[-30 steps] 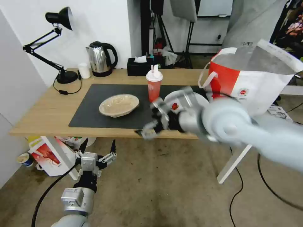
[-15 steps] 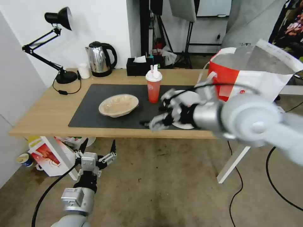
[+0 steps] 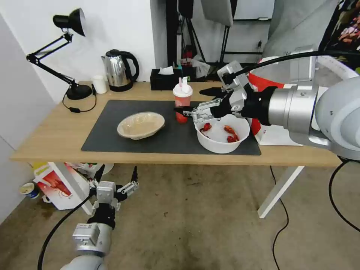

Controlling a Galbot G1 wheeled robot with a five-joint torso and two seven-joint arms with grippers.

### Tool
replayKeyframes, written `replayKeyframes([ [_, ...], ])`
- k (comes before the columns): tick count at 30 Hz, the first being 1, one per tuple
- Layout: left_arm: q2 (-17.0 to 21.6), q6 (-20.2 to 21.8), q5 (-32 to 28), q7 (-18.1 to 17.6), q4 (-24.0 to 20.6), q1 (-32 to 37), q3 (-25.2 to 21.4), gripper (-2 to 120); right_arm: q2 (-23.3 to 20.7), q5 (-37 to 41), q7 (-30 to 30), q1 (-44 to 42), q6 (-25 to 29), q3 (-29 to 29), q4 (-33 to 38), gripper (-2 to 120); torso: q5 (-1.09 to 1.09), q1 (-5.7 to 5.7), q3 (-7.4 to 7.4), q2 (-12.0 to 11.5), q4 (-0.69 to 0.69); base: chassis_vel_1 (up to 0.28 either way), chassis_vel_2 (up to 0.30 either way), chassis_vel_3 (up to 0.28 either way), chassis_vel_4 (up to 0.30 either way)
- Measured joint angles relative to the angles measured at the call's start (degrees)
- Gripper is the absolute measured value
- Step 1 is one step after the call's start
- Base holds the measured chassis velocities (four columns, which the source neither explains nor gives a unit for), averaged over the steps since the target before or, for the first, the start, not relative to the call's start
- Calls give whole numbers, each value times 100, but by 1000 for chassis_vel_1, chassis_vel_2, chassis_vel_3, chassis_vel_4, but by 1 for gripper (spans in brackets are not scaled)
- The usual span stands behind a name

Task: Pick up the trash from the table and place it into the takeout bag.

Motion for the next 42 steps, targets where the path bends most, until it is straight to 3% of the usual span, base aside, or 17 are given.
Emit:
replayKeyframes([
  [9, 0, 0, 0, 0, 0, 0, 0, 100, -285, -174, -501, -947, 276, 1393, 95, 100, 1, -1, -1, 1, -4, 0, 0, 0, 0],
  [17, 0, 0, 0, 0, 0, 0, 0, 100, -303, -223, -544, -1057, 294, 1490, 100, 100, -2, 0, 0, 0, 0, 0, 0, 0, 0],
  [24, 0, 0, 0, 0, 0, 1, 0, 100, -343, -1050, -653, -2093, 126, 1518, 3, 100, 6, 0, 0, 0, -2, 0, 0, 0, 0],
  [26, 0, 0, 0, 0, 0, 0, 0, 100, -309, -1380, -661, -2235, 63, 1323, -121, 100, -6, -1, -1, 1, -2, 0, 0, 0, 0],
  [28, 0, 0, 0, 0, 0, 0, -1, 100, -228, -1529, -648, -2276, 32, 1144, -165, 100, 5, 0, 0, 0, 1, 0, 0, 0, 0],
  [31, 0, 0, 0, 0, 0, 0, 0, 100, -140, -1591, -617, -2281, 24, 1043, -177, 100, -4, 0, 0, 0, 1, 0, 0, 0, 0],
  [42, 0, 0, 0, 0, 0, 0, 0, 100, -71, -1626, -600, -2291, 30, 1019, -183, 100, 0, 0, 0, 0, -1, 0, 0, 0, 0],
])
